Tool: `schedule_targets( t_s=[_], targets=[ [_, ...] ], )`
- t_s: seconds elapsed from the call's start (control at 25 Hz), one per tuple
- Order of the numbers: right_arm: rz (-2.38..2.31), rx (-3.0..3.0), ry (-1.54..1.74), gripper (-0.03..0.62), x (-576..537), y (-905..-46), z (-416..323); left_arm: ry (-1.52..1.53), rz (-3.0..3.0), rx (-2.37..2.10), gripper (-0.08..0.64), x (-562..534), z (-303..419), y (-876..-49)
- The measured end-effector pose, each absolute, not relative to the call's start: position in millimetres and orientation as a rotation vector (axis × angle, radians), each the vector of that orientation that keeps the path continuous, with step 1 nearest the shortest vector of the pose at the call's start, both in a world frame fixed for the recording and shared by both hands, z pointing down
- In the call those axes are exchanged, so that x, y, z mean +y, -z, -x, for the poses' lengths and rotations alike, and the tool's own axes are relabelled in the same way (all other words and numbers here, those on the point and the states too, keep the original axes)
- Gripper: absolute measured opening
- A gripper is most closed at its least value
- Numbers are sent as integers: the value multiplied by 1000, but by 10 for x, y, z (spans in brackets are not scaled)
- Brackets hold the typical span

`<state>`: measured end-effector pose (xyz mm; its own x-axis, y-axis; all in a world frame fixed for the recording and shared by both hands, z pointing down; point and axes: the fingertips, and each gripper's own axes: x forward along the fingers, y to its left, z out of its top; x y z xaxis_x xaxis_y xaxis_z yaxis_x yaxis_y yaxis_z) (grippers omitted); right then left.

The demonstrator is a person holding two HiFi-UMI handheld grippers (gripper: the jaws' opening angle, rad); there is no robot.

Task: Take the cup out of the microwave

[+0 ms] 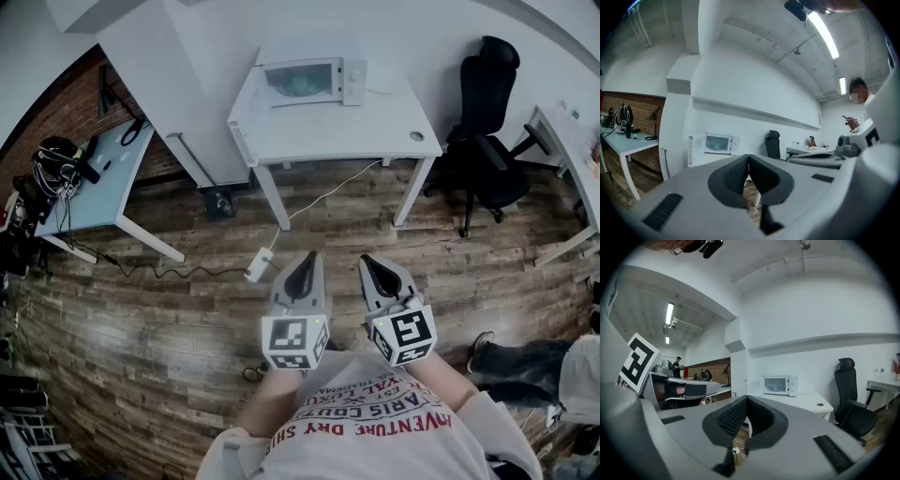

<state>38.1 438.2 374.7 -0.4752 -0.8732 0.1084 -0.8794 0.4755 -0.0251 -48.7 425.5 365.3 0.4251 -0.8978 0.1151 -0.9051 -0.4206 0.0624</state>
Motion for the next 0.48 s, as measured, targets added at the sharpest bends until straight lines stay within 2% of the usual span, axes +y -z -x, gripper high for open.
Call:
schedule_targets(
  t_s=[0.48],
  targets=[
    [-1574,-2623,-177,5,4327,-3826,-557,-90,-2550,-1578,8,4231,350,-3716]
  ],
)
